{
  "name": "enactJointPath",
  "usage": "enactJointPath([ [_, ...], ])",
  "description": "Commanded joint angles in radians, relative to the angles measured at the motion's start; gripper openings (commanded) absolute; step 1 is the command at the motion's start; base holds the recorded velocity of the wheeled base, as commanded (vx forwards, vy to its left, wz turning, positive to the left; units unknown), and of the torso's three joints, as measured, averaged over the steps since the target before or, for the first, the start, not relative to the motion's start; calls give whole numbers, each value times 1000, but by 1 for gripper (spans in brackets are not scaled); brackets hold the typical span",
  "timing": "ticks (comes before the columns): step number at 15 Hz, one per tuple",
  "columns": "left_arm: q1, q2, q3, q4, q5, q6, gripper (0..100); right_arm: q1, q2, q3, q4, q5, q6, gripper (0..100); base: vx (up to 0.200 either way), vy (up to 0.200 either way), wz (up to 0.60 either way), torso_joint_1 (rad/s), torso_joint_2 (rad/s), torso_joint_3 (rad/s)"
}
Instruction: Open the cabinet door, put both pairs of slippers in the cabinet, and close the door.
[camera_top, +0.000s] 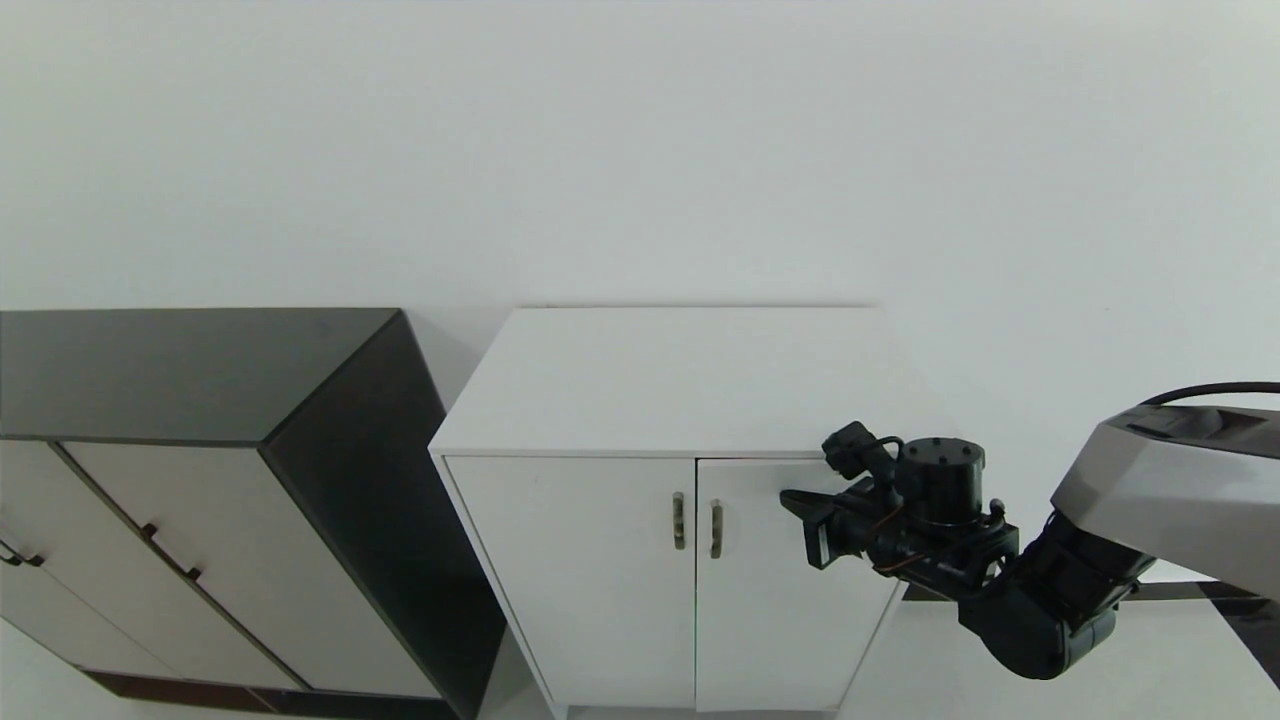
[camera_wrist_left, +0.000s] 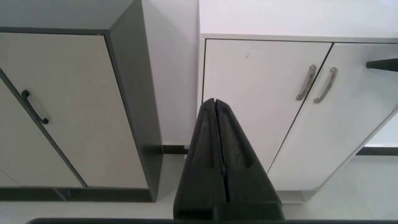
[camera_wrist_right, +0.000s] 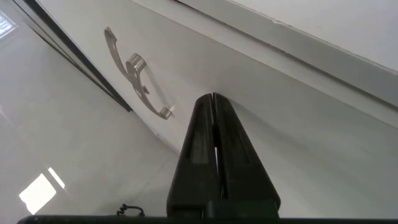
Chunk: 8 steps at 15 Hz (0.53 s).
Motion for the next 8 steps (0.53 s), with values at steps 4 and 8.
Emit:
enactJointPath([
  [4,-2,1,0,0,1,0,0,-5,4,-1,-1,0,0,0,0,0,0,0,0,0],
  [8,0,1,0,0,1,0,0,-14,4,-7,-1,-1,0,0,0,0,0,0,0,0],
])
